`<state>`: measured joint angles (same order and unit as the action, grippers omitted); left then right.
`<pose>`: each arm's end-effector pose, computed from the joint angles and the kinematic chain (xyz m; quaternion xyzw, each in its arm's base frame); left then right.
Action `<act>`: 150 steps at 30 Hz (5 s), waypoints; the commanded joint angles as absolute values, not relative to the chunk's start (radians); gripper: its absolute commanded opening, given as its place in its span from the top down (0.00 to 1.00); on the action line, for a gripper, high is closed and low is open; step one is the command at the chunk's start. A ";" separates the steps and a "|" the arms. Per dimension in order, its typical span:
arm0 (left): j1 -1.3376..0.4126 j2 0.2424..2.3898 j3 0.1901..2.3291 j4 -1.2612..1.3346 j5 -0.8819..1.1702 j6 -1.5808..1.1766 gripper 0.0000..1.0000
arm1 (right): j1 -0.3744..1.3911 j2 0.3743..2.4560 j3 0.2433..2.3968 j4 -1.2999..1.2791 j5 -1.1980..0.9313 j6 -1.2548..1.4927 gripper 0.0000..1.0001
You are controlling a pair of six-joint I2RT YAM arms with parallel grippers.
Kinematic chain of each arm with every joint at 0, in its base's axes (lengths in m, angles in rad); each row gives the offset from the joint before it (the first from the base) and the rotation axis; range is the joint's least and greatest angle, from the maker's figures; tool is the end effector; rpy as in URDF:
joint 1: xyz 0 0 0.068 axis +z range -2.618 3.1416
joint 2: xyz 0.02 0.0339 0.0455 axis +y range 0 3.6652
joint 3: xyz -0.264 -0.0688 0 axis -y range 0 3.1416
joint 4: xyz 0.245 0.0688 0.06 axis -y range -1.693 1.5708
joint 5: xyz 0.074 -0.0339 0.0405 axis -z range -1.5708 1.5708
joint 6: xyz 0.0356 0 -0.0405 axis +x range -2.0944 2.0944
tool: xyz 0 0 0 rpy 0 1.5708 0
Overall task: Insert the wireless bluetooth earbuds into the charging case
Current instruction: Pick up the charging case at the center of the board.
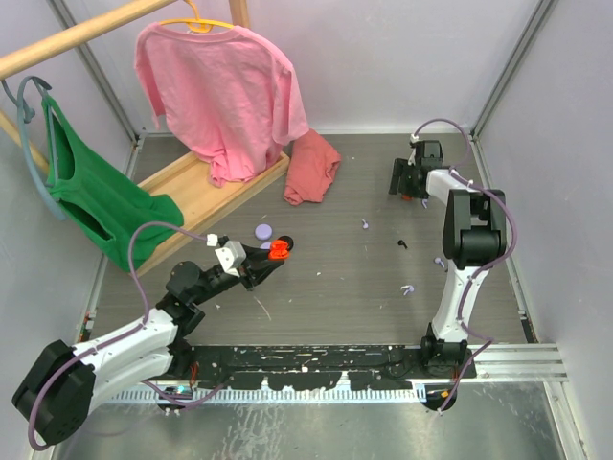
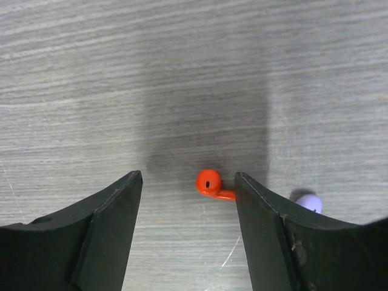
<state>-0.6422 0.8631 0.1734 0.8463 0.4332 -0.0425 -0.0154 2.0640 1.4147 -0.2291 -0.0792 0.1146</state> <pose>0.1356 -0.1201 0.2211 0.3435 0.5579 -0.3808 0.6525 0.4463 -0.0041 0.1614 0.0476 0.9388 0.0540 0.3368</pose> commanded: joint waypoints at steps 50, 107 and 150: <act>-0.651 0.841 0.189 0.872 0.457 -0.029 1.00 | 0.000 2.253 1.720 -0.651 0.054 -0.029 0.71; -0.655 0.836 0.192 0.865 0.462 -0.030 1.00 | 0.044 2.073 1.549 -0.561 0.032 0.002 0.52; -0.657 0.840 0.193 0.859 0.465 -0.025 1.00 | 0.054 2.150 1.758 -0.640 0.046 -0.090 0.59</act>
<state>-0.6529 0.8524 0.1734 0.8173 0.4530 -0.0391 0.0505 2.1101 1.6966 -0.6064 0.0311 -0.0597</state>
